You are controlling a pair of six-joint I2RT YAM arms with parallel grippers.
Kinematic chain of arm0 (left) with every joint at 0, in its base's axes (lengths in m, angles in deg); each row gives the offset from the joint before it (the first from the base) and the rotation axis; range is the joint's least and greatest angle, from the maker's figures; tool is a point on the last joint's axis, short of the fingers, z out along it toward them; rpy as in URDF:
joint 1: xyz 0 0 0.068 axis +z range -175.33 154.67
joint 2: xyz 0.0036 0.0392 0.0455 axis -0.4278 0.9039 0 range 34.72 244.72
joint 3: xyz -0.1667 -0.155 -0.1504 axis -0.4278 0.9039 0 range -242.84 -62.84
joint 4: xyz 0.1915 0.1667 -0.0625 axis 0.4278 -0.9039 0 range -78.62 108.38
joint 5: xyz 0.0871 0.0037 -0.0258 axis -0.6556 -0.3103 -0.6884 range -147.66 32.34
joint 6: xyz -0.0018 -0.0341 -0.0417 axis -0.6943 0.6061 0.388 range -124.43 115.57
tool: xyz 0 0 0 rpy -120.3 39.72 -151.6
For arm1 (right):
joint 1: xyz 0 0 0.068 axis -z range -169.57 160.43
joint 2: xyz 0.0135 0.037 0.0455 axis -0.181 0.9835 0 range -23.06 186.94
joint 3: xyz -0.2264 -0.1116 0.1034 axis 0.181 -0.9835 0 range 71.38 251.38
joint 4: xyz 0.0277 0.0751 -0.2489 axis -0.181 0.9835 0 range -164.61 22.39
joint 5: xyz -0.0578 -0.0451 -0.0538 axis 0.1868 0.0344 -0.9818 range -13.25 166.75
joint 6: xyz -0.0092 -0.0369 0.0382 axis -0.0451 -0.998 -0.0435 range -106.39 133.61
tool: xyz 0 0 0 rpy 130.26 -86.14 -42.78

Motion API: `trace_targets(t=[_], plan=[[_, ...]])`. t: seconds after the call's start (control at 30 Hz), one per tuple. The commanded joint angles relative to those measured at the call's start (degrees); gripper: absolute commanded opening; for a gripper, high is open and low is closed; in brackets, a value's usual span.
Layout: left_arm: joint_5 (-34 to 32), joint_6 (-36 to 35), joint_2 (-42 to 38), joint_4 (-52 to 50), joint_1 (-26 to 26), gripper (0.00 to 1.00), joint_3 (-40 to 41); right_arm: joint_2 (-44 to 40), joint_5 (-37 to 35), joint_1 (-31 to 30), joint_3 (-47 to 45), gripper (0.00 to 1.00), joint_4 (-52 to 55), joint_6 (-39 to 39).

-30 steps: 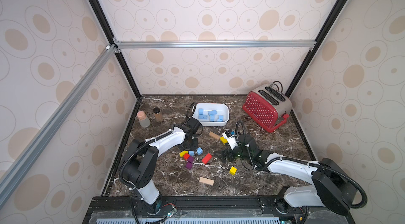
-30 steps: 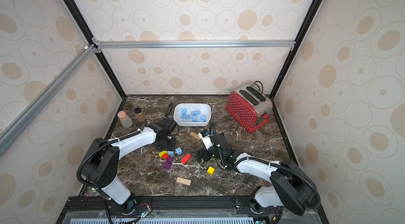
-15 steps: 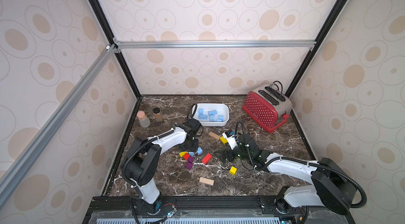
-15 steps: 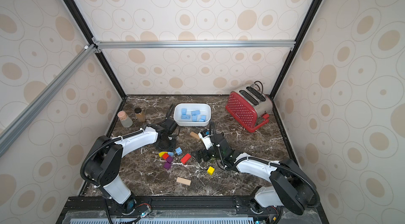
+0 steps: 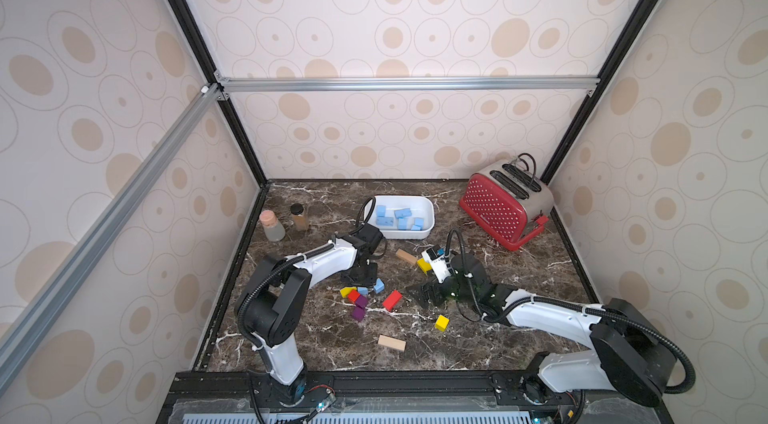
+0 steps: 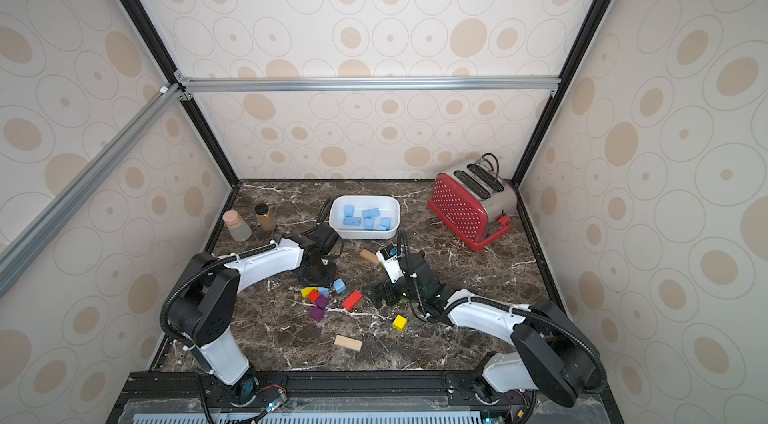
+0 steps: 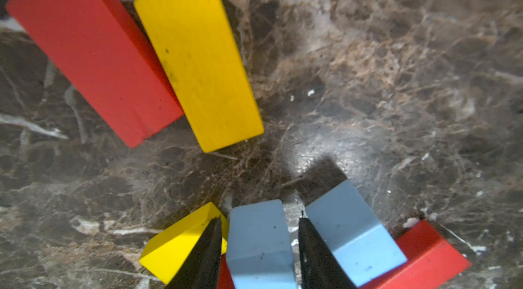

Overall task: Pick out the blue building blocks
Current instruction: Pick up the building block from the center of the board.

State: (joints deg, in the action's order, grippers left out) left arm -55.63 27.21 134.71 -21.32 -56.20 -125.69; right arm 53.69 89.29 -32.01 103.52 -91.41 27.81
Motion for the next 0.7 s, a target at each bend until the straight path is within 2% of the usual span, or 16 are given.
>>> trace_targets(t=[0.0, 0.17, 0.3, 0.4, 0.67], plan=[[0.0, -0.3, 0.5, -1.4, -0.2, 0.43, -1.8, 0.3, -0.6, -0.5, 1.2, 1.0, -0.6, -0.5], [0.4, -0.3, 0.6, -1.6, -0.2, 0.43, -1.8, 0.3, -0.5, -0.5, 1.1, 1.0, -0.6, -0.4], [0.1, -0.3, 0.1, -2.2, -0.2, 0.5, -1.6, 0.1, -0.7, -0.5, 1.0, 1.0, -0.6, -0.4], [-0.1, -0.3, -0.1, -2.3, -0.3, 0.51, -1.2, 0.1, -0.7, -0.5, 0.9, 1.0, -0.6, -0.4], [0.6, -0.1, 0.3, -2.6, -0.2, 0.44, -0.9, 0.0, -0.8, -0.5, 0.9, 1.0, -0.5, -0.3]])
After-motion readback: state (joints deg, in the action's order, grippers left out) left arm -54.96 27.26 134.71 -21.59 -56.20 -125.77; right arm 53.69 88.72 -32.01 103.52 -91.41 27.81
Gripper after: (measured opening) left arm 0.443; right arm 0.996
